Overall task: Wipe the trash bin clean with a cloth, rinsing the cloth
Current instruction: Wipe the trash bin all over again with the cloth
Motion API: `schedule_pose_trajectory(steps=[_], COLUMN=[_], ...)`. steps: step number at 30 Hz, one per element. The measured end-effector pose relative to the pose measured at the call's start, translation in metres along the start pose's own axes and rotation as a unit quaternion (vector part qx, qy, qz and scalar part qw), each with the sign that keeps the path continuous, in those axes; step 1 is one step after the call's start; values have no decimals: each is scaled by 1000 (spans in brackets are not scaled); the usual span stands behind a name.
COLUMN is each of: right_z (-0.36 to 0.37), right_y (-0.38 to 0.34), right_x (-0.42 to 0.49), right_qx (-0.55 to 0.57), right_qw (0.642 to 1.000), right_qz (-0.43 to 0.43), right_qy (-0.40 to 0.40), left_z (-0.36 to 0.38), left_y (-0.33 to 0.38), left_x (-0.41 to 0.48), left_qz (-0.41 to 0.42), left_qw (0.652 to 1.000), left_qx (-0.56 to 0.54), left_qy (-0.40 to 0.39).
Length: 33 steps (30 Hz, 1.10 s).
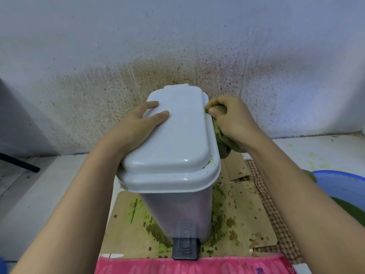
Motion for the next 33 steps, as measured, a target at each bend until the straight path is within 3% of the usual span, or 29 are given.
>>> schedule_pose_trajectory(steps=[13, 17, 23, 33], right_z=[-24, -20, -22, -16], right_y=[-28, -25, -34, -53], right_x=[-121, -106, -123, -159], right_qx=[29, 10, -12, -77], right_qw=[999, 999, 999, 994], right_qz=[-26, -3, -19, -65], right_qy=[21, 31, 34, 51], left_z=[-2, -18, -4, -4], left_y=[-1, -14, -43, -45], left_x=[-5, -21, -64, -59], left_qz=[0, -16, -46, -70], left_qw=[1000, 987, 950, 937], left_qx=[7, -117, -271, -295], left_qy=[15, 107, 148, 172])
Point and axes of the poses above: each hand's wrist, its own x-axis towards the middle knuckle, its own z-axis out of the palm, y = z × x, the point moved 8 cm from there along x, towards the middle knuckle, and after that the axes turned 1 degree about y, right-handed, at the moved point
